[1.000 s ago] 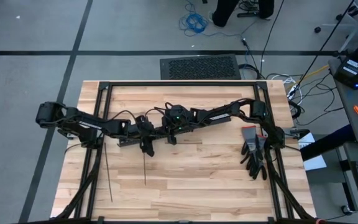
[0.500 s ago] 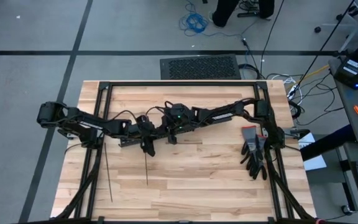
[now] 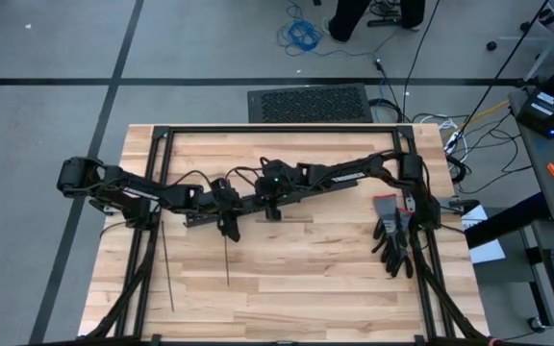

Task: Ziptie cables
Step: Close the black cable duct with the cable duct cover

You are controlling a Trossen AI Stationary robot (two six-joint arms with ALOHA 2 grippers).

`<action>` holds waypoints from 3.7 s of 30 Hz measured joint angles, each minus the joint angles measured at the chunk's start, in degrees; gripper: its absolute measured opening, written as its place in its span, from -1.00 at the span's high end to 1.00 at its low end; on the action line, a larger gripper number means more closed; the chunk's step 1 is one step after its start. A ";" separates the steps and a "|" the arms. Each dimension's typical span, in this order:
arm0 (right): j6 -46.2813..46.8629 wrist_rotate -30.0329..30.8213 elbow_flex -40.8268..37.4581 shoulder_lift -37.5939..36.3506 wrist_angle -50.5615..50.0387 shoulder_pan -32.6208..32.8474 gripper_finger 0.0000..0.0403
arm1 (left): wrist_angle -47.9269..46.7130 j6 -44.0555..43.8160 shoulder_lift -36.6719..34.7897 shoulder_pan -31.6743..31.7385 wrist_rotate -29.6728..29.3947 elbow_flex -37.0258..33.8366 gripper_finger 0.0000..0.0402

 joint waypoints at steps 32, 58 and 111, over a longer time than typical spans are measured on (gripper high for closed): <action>1.75 -2.11 0.13 4.11 7.64 -0.02 1.00 | -2.80 2.25 -0.48 0.22 -0.52 2.12 -0.17; 2.06 -2.01 0.13 4.08 6.04 0.04 1.00 | -9.42 -1.71 -2.44 2.75 5.49 3.80 -0.58; 4.13 -1.92 0.09 4.08 4.34 0.00 1.00 | 23.52 6.34 -19.85 3.24 5.14 -21.25 -0.58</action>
